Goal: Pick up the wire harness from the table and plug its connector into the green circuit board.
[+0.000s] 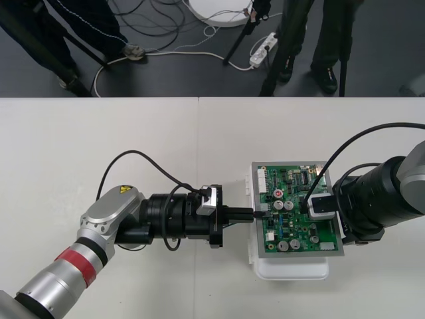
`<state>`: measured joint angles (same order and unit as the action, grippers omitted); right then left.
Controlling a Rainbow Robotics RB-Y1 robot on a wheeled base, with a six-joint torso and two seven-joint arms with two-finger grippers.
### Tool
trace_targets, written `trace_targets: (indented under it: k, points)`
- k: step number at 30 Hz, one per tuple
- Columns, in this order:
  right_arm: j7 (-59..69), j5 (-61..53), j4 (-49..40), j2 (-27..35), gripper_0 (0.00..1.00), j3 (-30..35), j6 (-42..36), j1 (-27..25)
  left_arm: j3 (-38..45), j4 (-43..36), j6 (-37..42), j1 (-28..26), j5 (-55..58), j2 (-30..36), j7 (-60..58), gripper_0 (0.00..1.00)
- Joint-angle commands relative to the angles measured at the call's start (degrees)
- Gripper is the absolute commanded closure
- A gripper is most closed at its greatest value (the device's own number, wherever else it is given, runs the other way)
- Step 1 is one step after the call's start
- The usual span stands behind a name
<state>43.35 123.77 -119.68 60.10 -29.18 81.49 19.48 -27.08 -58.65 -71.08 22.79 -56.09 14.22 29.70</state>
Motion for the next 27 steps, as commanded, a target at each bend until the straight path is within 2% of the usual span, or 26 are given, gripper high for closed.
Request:
trace_targets:
  k: [1,20,22,23,24,25,27]
  points:
    - [0.59,-1.16,-1.35,-1.30,0.00,-0.71,-0.01,2.06,-2.10,-2.26,2.17,-0.82,0.36,-3.58,0.89,1.00]
    - [0.51,-0.55,-1.35,-1.30,0.00,-0.71,-0.01,1.97,-2.10,-2.26,2.17,-0.82,0.45,-2.53,1.07,1.00]
    - [0.51,-0.28,-1.44,-1.30,0.00,-0.71,-0.10,1.97,-2.19,-2.52,2.17,-0.82,0.54,-2.18,1.15,0.96]
    - [0.42,-0.28,-1.35,-1.30,0.00,-0.71,-0.01,2.06,-2.10,-2.78,2.17,-0.82,0.80,-1.82,1.15,0.34]
    - [0.42,-0.19,-1.35,-1.30,0.00,-0.71,-0.01,2.06,-2.10,-2.78,2.17,-0.91,0.98,-1.65,1.15,0.06]
    - [0.42,-0.11,-1.35,-1.30,0.00,-0.62,-0.01,2.06,-2.01,-3.31,2.17,-0.91,1.33,-1.12,1.33,0.00]
    - [0.33,0.16,-1.35,-1.30,0.00,-0.62,-0.01,1.97,-2.01,-4.37,2.17,-0.91,1.51,-0.15,1.15,0.00]
